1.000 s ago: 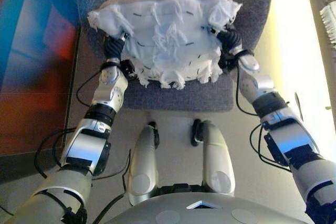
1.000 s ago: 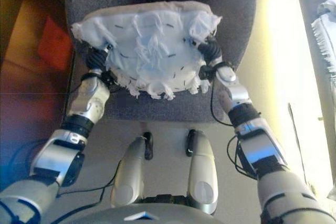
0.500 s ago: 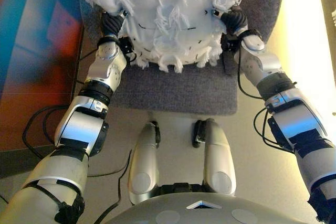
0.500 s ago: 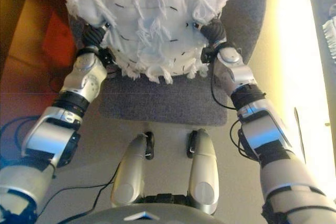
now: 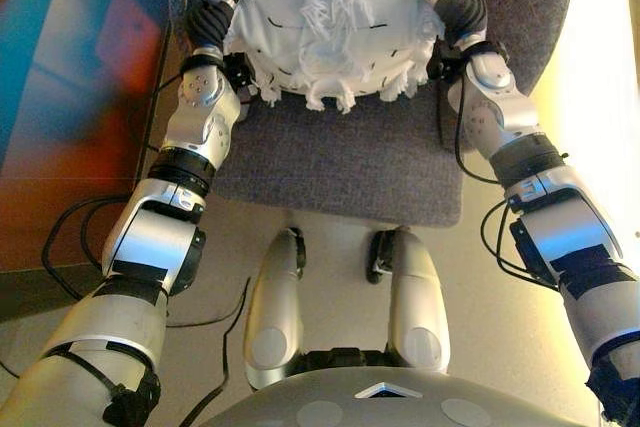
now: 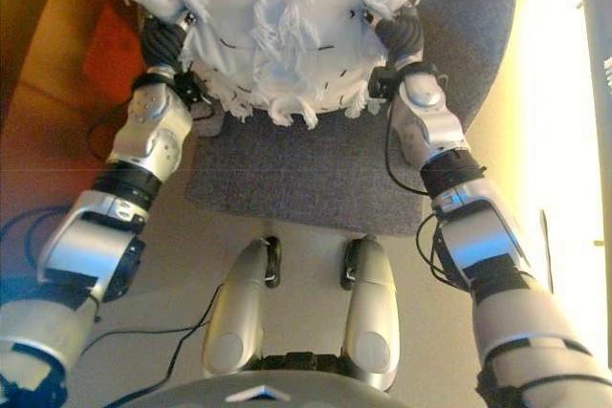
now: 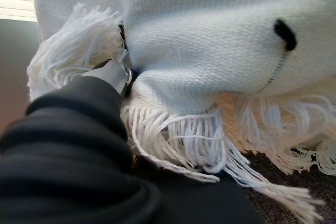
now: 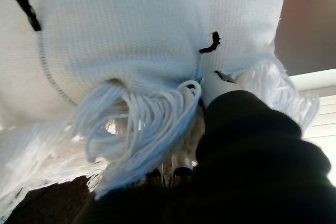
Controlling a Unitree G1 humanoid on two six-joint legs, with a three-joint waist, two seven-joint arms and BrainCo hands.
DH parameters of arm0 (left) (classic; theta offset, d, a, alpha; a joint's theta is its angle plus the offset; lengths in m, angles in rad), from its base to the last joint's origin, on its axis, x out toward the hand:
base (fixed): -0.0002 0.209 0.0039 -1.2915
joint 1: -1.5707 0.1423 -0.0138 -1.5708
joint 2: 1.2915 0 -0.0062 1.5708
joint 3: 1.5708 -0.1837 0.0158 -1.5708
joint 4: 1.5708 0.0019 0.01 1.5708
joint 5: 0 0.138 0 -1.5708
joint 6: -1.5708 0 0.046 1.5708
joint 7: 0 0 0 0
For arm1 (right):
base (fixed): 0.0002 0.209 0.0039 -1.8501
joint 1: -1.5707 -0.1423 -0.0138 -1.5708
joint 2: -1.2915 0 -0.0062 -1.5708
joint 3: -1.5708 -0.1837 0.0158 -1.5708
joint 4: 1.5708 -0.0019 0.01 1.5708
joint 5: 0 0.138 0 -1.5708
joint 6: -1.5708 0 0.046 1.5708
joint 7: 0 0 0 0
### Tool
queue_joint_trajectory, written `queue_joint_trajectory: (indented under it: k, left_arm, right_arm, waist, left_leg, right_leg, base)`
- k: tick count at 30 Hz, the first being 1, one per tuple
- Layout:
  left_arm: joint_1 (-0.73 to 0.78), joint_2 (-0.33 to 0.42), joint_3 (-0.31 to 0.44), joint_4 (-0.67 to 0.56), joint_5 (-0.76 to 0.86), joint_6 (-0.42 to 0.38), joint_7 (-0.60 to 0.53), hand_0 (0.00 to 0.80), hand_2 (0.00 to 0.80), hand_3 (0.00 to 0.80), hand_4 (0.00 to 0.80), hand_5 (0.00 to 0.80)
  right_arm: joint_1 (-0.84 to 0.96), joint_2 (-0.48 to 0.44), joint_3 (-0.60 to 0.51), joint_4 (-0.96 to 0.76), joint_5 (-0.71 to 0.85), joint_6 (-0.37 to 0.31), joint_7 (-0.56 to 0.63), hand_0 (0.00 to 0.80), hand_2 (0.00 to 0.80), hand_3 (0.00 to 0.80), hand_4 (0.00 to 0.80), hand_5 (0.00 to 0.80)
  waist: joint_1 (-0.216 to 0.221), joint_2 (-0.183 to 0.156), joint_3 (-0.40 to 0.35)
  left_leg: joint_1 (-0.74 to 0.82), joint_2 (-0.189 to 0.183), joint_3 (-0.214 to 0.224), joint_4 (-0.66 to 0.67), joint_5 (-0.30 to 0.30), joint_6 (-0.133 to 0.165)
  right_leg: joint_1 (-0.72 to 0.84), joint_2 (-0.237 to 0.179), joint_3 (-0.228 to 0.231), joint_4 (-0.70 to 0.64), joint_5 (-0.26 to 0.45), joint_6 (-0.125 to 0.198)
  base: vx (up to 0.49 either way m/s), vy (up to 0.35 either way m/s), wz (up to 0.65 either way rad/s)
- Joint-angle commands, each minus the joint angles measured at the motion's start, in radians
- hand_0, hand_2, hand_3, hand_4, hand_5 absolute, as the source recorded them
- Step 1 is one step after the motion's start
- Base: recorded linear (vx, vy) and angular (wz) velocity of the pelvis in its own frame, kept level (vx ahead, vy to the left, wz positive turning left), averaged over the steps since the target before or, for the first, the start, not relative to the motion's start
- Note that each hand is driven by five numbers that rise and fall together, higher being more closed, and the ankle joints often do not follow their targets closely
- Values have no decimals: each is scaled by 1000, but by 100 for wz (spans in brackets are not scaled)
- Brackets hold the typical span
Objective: Pick up the cushion and take it to the sofa
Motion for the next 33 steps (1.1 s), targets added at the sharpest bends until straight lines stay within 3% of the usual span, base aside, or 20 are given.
queue_joint_trajectory:
  k: [1, 7, 15, 19, 20, 21, 26, 33]
  left_arm:
    - [-196, -3, -89, -35, 1, -2, 0, 800, 800, 800, 800, 800]
    - [-244, 25, -117, 96, -36, 27, -33, 800, 800, 800, 800, 800]
    - [-318, 49, -127, 208, -129, -16, -62, 800, 800, 800, 800, 800]
    - [-333, 50, -128, 241, -169, 45, -60, 800, 800, 800, 800, 800]
    - [-335, 51, -128, 254, -172, 74, -66, 502, 502, 502, 502, 502]
    - [-336, 53, -129, 271, -159, 87, -74, 0, 0, 0, 0, 0]
    - [-342, 72, -143, 323, -170, 97, -102, 0, 0, 0, 0, 0]
    - [-337, 111, -141, 368, -176, 61, -96, 0, 0, 0, 0, 0]
  right_arm:
    - [-148, 57, 26, 22, 24, -18, 57, 800, 800, 800, 800, 800]
    - [-211, 48, 54, 157, 26, 36, 99, 800, 800, 800, 800, 800]
    - [-313, 39, 82, 313, 29, -18, 132, 800, 800, 800, 800, 800]
    - [-329, 34, 75, 354, 69, 4, 144, 800, 800, 800, 800, 800]
    - [-334, 34, 73, 365, 70, 24, 145, 784, 784, 784, 784, 784]
    - [-336, 34, 74, 377, 67, 44, 153, 0, 0, 0, 0, 0]
    - [-339, 25, 93, 414, 52, 62, 141, 0, 0, 0, 0, 0]
    - [-318, -3, 70, 448, 18, -4, 41, 0, 0, 0, 0, 0]
  waist:
    - [18, -1, -63]
    - [14, -3, -45]
    - [18, 7, -19]
    - [19, 6, -17]
    - [19, 6, -17]
    - [19, 6, -17]
    - [17, 3, -21]
    - [12, 1, -40]
  left_leg:
    - [23, 13, 13, 24, -76, 15]
    - [-24, 16, 8, 60, -79, 13]
    - [-66, 17, 7, 83, -81, 17]
    - [-72, 20, 5, 88, -84, 18]
    - [-77, 20, 5, 91, -85, 20]
    - [-79, 20, 5, 91, -83, 22]
    - [-68, 20, 4, 74, -77, 24]
    - [-5, 27, 12, 5, -58, 21]
  right_leg:
    - [76, -29, 85, -113, 57, 101]
    - [27, -32, 92, -84, 62, 99]
    - [-21, -34, 101, -56, 61, 101]
    - [-24, -37, 97, -52, 57, 102]
    - [-26, -38, 95, -51, 57, 102]
    - [-29, -38, 95, -50, 58, 102]
    - [-16, -29, 96, -68, 61, 99]
    - [46, -19, 93, -127, 70, 102]
  base:
    - [0, 0, 0]
    - [-14, -1, -1]
    - [-55, 5, 1]
    - [0, 0, 0]
    - [0, 0, 0]
    - [0, 0, 0]
    - [0, 0, 0]
    - [0, 0, 0]
